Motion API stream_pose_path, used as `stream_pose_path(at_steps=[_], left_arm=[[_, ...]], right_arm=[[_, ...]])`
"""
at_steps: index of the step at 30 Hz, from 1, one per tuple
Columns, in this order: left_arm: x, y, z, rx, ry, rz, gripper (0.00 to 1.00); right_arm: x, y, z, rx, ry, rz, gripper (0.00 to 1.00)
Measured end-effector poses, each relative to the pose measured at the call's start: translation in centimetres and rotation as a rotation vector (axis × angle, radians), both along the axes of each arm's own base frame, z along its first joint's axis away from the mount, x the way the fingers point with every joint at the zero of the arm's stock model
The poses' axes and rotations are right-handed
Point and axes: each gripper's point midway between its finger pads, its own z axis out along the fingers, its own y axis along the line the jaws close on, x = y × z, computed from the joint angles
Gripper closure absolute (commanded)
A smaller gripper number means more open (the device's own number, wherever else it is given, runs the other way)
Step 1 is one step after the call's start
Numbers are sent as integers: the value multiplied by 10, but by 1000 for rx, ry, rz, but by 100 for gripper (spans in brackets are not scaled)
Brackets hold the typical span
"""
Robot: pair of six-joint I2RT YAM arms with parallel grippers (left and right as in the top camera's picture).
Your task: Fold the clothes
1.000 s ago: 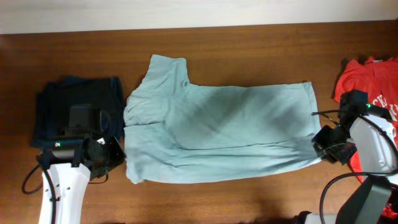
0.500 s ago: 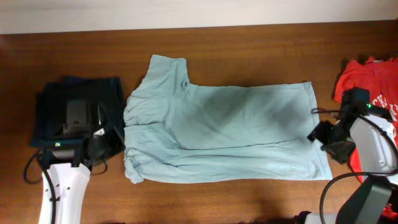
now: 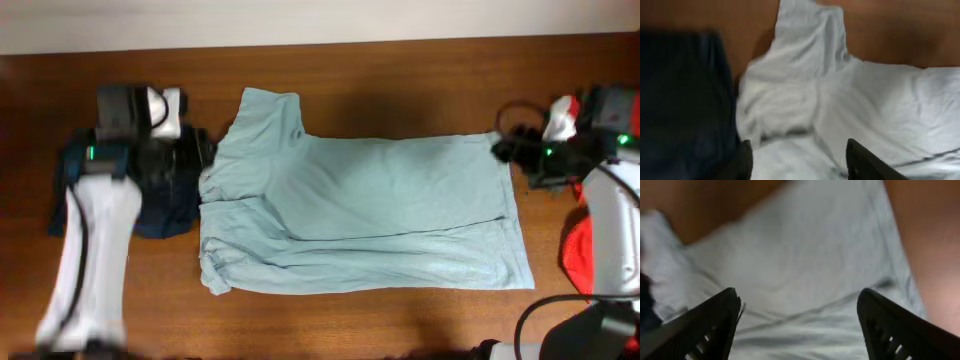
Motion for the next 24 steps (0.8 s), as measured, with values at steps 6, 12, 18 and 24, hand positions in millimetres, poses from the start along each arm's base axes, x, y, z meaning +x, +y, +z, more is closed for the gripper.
stream_pose_path(at_steps=[6, 12, 18, 24], left_arm=[[83, -13, -26, 51, -27, -133, 18], [153, -38, -77, 86, -63, -230, 14], [201, -58, -148, 164, -124, -292, 13], [216, -69, -192, 261, -148, -305, 18]], right_arm=[[39, -12, 17, -31, -94, 17, 17], [52, -16, -30, 7, 2, 20, 17], [46, -14, -41, 21, 48, 25, 18], [37, -11, -45, 29, 89, 38, 18]])
